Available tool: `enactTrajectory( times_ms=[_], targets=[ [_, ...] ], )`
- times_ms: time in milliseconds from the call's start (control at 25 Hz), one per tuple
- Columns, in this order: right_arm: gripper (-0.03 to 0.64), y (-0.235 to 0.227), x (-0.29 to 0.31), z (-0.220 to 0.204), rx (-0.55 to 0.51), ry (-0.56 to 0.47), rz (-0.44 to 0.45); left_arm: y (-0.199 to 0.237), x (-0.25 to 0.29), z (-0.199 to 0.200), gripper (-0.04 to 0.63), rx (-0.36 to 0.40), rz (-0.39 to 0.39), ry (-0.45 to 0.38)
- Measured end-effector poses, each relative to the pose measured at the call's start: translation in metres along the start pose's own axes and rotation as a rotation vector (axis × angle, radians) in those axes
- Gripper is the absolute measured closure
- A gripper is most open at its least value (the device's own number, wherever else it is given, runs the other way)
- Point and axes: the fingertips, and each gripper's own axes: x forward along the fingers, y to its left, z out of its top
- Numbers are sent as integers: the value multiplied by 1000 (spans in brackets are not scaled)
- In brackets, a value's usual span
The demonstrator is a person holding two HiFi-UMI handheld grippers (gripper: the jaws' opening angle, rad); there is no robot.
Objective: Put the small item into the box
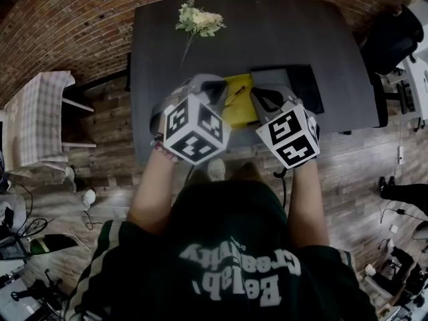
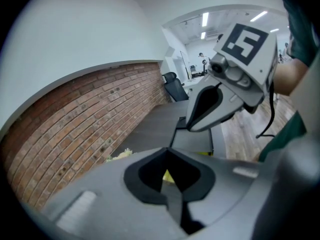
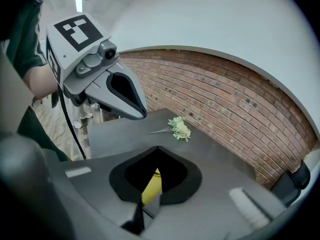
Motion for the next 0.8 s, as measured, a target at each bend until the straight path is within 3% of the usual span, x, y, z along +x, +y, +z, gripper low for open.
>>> enactTrajectory(
  times_ms=[800],
  targets=[
    [611,23,-58,-30,-24,-58,56,-61,-29,21,592,-102,97,1]
  ],
)
